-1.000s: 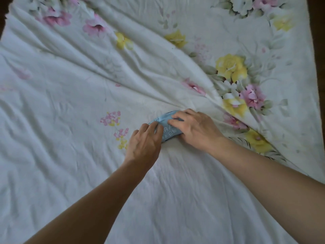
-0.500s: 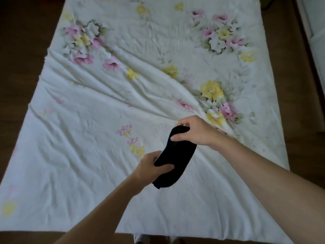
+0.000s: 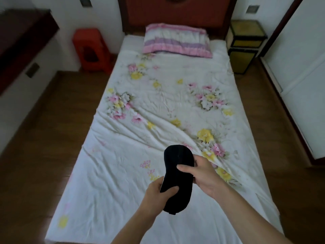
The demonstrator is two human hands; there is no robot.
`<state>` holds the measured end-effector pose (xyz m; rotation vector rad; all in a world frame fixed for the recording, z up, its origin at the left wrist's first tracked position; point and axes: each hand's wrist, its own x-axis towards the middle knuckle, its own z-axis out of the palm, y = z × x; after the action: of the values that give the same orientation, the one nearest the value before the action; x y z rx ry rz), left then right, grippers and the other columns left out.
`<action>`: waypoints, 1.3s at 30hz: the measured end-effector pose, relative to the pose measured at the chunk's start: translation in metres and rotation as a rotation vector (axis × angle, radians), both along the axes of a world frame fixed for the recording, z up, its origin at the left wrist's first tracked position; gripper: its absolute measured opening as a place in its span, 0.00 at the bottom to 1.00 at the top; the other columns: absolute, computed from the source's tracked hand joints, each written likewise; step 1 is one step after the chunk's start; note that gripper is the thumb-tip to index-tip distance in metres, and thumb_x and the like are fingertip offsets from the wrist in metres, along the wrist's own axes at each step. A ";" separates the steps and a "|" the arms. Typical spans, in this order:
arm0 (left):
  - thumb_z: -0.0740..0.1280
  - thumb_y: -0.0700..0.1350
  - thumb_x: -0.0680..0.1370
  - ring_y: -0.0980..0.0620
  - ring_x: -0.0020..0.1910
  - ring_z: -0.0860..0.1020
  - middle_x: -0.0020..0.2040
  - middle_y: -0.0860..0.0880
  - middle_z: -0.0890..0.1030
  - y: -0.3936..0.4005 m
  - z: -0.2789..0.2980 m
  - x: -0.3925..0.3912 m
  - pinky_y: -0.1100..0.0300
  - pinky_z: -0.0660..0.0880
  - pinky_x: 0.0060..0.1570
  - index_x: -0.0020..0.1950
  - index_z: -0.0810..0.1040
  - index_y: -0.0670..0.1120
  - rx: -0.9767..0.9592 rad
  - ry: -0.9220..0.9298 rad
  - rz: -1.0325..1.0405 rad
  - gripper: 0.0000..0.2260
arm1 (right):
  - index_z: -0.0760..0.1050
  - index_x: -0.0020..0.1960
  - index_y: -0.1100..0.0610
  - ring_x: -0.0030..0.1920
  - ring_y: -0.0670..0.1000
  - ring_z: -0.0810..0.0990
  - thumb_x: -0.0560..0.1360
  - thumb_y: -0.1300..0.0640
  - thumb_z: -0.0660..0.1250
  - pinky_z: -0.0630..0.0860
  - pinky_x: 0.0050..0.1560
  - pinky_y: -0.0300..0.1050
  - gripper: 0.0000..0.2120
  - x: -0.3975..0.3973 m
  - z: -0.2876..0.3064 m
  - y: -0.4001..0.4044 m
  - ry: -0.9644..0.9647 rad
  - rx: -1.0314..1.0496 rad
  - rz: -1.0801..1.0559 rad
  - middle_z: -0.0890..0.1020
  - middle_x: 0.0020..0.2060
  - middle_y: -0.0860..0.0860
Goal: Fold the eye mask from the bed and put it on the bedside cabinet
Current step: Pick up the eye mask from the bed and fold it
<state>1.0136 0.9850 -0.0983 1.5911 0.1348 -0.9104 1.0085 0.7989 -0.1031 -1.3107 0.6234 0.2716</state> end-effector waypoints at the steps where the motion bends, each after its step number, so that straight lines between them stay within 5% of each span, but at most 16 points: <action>1: 0.72 0.39 0.75 0.44 0.44 0.85 0.46 0.42 0.87 0.003 0.013 -0.001 0.49 0.83 0.39 0.52 0.83 0.46 0.014 -0.017 -0.005 0.07 | 0.86 0.47 0.52 0.50 0.55 0.88 0.70 0.65 0.78 0.85 0.46 0.49 0.10 0.000 0.016 0.002 -0.054 -0.054 0.007 0.89 0.47 0.54; 3: 0.72 0.37 0.75 0.41 0.45 0.86 0.48 0.40 0.87 0.006 0.039 -0.003 0.45 0.84 0.43 0.53 0.83 0.43 0.022 -0.032 0.008 0.08 | 0.86 0.47 0.50 0.49 0.53 0.88 0.70 0.65 0.78 0.84 0.47 0.45 0.11 0.000 0.045 0.005 -0.178 -0.194 0.044 0.90 0.45 0.51; 7: 0.72 0.36 0.75 0.36 0.43 0.85 0.48 0.35 0.86 0.006 0.083 -0.007 0.51 0.82 0.36 0.52 0.83 0.38 -0.058 -0.009 0.099 0.07 | 0.85 0.45 0.40 0.44 0.41 0.85 0.71 0.65 0.76 0.79 0.44 0.33 0.19 -0.009 0.095 0.011 -0.457 -0.499 0.163 0.88 0.41 0.41; 10: 0.70 0.35 0.76 0.39 0.37 0.83 0.42 0.35 0.85 0.004 0.107 -0.008 0.52 0.82 0.38 0.49 0.82 0.35 -0.128 -0.024 0.130 0.05 | 0.85 0.54 0.51 0.55 0.41 0.83 0.72 0.70 0.72 0.75 0.56 0.30 0.17 -0.023 0.118 0.014 -0.718 -0.793 0.256 0.86 0.51 0.44; 13: 0.69 0.35 0.76 0.42 0.40 0.84 0.42 0.38 0.85 0.003 0.124 -0.007 0.52 0.83 0.44 0.50 0.84 0.38 -0.223 -0.016 0.137 0.05 | 0.85 0.55 0.57 0.58 0.46 0.83 0.68 0.77 0.71 0.76 0.62 0.35 0.22 -0.036 0.129 0.017 -0.887 -0.991 0.337 0.86 0.55 0.51; 17: 0.65 0.34 0.78 0.46 0.44 0.85 0.47 0.40 0.87 0.008 0.137 -0.006 0.57 0.81 0.43 0.53 0.85 0.40 -0.340 0.040 0.110 0.10 | 0.86 0.54 0.61 0.61 0.54 0.83 0.65 0.79 0.75 0.81 0.62 0.55 0.22 -0.045 0.135 0.016 -1.006 -1.147 0.391 0.87 0.55 0.52; 21: 0.60 0.39 0.80 0.41 0.52 0.84 0.55 0.36 0.85 0.012 0.141 -0.003 0.52 0.82 0.47 0.57 0.83 0.38 -0.470 0.175 0.182 0.14 | 0.85 0.57 0.59 0.66 0.53 0.80 0.69 0.77 0.73 0.79 0.64 0.53 0.22 -0.050 0.142 0.014 -1.043 -1.206 0.423 0.86 0.58 0.51; 25: 0.59 0.54 0.82 0.37 0.56 0.82 0.59 0.34 0.82 0.014 0.139 -0.003 0.48 0.83 0.51 0.61 0.81 0.37 -0.550 0.269 0.231 0.22 | 0.84 0.59 0.57 0.70 0.51 0.76 0.69 0.72 0.65 0.75 0.69 0.48 0.22 -0.055 0.146 0.017 -0.991 -1.185 0.483 0.85 0.60 0.48; 30: 0.72 0.44 0.75 0.37 0.57 0.82 0.57 0.33 0.83 0.011 0.138 -0.002 0.49 0.82 0.54 0.60 0.80 0.35 -0.464 0.149 0.182 0.18 | 0.85 0.57 0.56 0.67 0.43 0.77 0.70 0.69 0.66 0.76 0.66 0.44 0.18 -0.053 0.153 0.018 -0.835 -0.931 0.383 0.86 0.57 0.46; 34: 0.75 0.42 0.70 0.39 0.50 0.83 0.55 0.34 0.84 0.013 0.137 0.000 0.54 0.83 0.42 0.59 0.80 0.35 -0.409 0.102 0.186 0.20 | 0.83 0.59 0.50 0.62 0.44 0.80 0.72 0.62 0.69 0.75 0.61 0.33 0.17 -0.056 0.154 0.017 -0.779 -0.748 0.203 0.84 0.56 0.39; 39: 0.77 0.42 0.67 0.43 0.46 0.84 0.53 0.36 0.85 0.012 0.131 -0.004 0.54 0.82 0.40 0.58 0.81 0.36 -0.380 0.094 0.219 0.21 | 0.81 0.58 0.44 0.56 0.44 0.83 0.74 0.53 0.75 0.81 0.54 0.42 0.14 -0.064 0.141 0.021 -0.423 -0.417 -0.121 0.85 0.55 0.45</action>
<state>1.0098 0.9967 0.0323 1.1579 0.1871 -0.7860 0.9445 0.8199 0.0378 -1.6603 0.4048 -0.2464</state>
